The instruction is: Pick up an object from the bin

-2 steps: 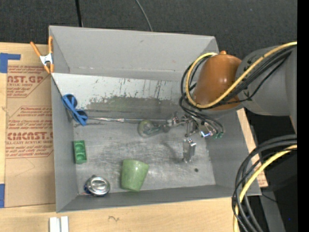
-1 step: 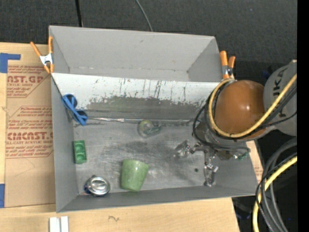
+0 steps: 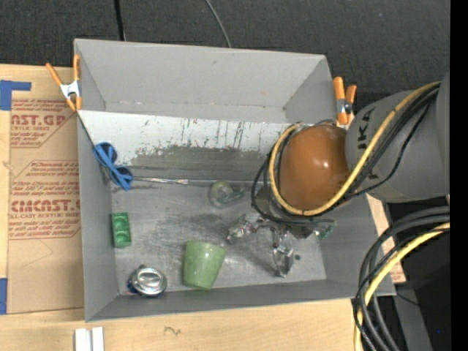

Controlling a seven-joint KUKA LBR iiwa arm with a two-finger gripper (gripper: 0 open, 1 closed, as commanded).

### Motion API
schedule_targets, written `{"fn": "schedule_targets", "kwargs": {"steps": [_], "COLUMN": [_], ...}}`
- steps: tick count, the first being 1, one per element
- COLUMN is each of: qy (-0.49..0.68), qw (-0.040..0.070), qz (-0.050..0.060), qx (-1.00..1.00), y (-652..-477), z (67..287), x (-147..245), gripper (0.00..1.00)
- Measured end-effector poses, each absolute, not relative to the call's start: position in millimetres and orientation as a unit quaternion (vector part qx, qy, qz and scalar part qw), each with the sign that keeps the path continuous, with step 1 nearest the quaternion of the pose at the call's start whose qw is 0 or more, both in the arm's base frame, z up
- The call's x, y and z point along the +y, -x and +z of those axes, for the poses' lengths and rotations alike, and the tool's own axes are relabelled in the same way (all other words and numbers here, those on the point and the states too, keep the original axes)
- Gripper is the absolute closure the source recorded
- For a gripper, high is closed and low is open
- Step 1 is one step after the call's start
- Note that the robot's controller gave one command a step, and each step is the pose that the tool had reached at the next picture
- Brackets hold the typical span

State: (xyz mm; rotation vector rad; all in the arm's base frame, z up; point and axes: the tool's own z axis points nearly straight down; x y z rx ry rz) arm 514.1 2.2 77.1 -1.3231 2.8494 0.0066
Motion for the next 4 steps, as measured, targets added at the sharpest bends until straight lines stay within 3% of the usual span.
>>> {"fn": "schedule_targets", "kwargs": {"steps": [1,2,3,4], "qy": [0.421,0.46,0.558,0.557], "qw": [0.003,0.001,0.02,0.025], "qz": [0.001,0.003,0.002,0.0], "qx": [0.907,0.888,0.83,0.83], "y": [-541.3,-480.9,-490.0,-492.9], "z": [85,125,88,89], "x": [38,118,147,147], "gripper": [0.0,0.0,0.0,1.0]}}
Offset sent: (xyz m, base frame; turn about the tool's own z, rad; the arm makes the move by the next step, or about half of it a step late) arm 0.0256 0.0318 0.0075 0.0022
